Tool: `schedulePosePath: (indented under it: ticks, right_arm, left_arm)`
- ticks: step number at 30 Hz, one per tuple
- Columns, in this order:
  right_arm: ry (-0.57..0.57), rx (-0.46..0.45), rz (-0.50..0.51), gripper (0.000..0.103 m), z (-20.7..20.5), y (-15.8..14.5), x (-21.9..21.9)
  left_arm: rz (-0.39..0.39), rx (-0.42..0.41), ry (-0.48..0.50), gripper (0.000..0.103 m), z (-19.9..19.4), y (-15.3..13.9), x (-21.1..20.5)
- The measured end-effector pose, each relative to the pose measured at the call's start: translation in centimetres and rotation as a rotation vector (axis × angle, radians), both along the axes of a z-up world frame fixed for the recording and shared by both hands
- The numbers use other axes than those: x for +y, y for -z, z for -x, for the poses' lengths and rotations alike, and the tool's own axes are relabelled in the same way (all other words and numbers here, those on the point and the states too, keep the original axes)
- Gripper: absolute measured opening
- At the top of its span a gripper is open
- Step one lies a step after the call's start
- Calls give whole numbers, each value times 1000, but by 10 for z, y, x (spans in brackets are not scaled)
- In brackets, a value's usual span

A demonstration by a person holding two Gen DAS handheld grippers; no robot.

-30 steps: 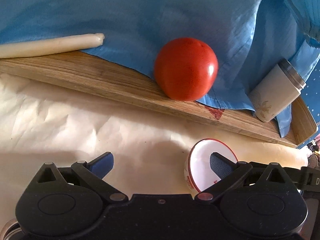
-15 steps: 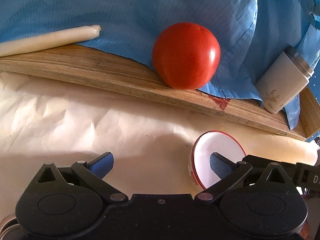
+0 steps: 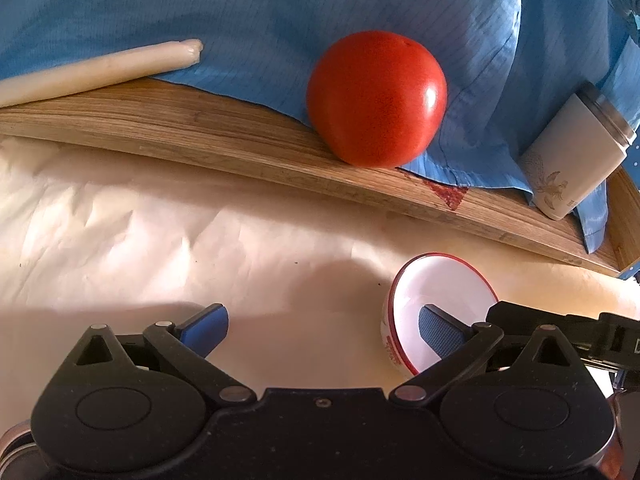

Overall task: Organize plates and bowls
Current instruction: 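Move the left gripper to the small white bowl rim while the right gripper closes on it, then carry the small white bowl with both grippers into the large white bowl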

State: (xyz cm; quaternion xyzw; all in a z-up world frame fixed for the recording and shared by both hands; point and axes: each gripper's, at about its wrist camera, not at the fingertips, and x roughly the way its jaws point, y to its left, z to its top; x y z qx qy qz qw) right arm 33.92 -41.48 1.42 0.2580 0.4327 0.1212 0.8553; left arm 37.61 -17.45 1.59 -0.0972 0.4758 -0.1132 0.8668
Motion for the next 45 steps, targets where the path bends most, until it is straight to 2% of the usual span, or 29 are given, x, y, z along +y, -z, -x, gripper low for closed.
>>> schedulePosePath:
  ticks: [7, 14, 18, 21, 25, 30, 41, 45]
  right_arm:
    - [-17, 0, 12, 59, 0, 1, 4]
    - [-44, -12, -22, 54, 2, -1, 3]
    - [-52, -16, 11, 39, 2, -3, 8]
    - [-60, -12, 34, 31, 3, -2, 11]
    - [-58, -10, 33, 30, 4, -2, 11]
    - [-56, -5, 32, 30, 2, 0, 11]
    - [-64, -9, 37, 30, 2, 2, 16]
    - [-59, -10, 35, 30, 2, 2, 15]
  left_arm:
    - [-6, -9, 16, 92, 2, -2, -2]
    - [42, -12, 47, 81, 4, -4, -2]
    - [58, -3, 68, 73, 5, -4, -4]
    - [68, 1, 86, 63, 5, -4, -9]
    - [73, 11, 108, 51, 4, -1, -14]
    - [72, 13, 122, 44, 3, 1, -18]
    - [83, 5, 147, 20, 4, -2, -26]
    - [80, 4, 146, 18, 5, -3, -31]
